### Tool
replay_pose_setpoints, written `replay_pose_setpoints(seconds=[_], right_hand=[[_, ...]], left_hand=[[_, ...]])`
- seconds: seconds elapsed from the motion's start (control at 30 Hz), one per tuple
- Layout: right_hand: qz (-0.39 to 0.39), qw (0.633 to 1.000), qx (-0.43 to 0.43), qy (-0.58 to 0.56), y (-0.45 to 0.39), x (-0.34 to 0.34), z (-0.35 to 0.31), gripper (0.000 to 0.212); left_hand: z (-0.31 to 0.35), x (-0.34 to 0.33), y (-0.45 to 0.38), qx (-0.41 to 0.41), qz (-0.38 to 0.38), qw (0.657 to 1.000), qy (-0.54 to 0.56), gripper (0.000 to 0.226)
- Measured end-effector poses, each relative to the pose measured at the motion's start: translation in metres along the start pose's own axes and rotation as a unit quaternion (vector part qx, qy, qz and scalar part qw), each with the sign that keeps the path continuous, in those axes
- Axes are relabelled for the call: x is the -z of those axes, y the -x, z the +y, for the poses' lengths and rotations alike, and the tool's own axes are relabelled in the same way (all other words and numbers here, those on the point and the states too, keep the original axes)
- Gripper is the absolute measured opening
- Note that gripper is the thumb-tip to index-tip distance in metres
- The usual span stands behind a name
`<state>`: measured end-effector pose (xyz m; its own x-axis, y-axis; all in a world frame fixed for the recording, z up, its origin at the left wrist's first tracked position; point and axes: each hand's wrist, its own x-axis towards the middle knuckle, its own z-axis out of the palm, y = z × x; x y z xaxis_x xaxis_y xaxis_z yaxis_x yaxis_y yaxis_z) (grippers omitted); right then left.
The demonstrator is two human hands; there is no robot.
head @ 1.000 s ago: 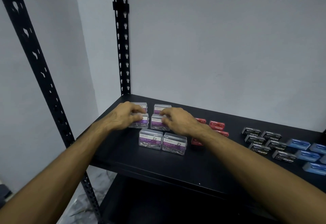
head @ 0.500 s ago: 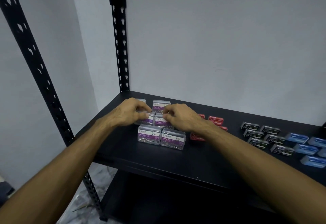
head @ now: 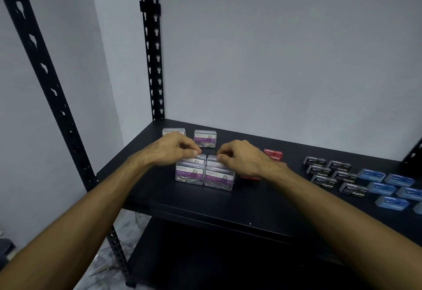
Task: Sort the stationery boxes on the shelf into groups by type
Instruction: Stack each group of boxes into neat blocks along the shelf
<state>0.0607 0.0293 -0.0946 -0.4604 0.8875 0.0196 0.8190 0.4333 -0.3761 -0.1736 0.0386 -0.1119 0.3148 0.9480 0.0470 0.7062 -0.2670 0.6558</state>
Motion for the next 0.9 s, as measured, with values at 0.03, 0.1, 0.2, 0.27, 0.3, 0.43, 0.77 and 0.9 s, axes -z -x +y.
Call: replay_pose_setpoints(seconds=[0.03,0.1,0.2,0.27,0.3,0.43,0.77,0.9], right_hand=[[-0.002,1.0,0.0,0.0,0.001,0.0,0.0,0.027],[-0.009,1.0,-0.001,-0.004,0.002,0.001,-0.001,0.031],[-0.024,1.0,0.0,0.005,0.007,0.005,-0.004,0.047],[-0.048,0.998,0.004,0.036,0.011,0.009,-0.005,0.066],[-0.061,0.997,0.009,0.056,0.012,0.01,-0.005,0.074],[-0.09,0.992,0.019,0.091,0.01,0.004,-0.001,0.08],[-0.079,0.993,0.031,0.08,0.006,0.0,0.001,0.074],[-0.066,0.994,0.033,0.08,0.006,-0.001,0.002,0.074]], left_hand=[[0.001,0.001,0.001,0.0,-0.003,1.0,0.0,0.018],[0.002,0.001,0.004,-0.005,-0.011,1.0,0.001,0.02],[0.004,0.005,0.009,0.004,-0.047,0.999,-0.008,0.039],[0.003,0.009,0.012,0.014,-0.09,0.995,-0.025,0.061],[0.003,0.01,0.013,0.018,-0.112,0.993,-0.029,0.069],[0.006,0.008,0.013,0.02,-0.144,0.987,-0.063,0.074],[0.002,0.007,0.01,0.004,-0.131,0.99,-0.043,0.065],[0.001,0.007,0.01,0.007,-0.124,0.991,-0.046,0.066]])
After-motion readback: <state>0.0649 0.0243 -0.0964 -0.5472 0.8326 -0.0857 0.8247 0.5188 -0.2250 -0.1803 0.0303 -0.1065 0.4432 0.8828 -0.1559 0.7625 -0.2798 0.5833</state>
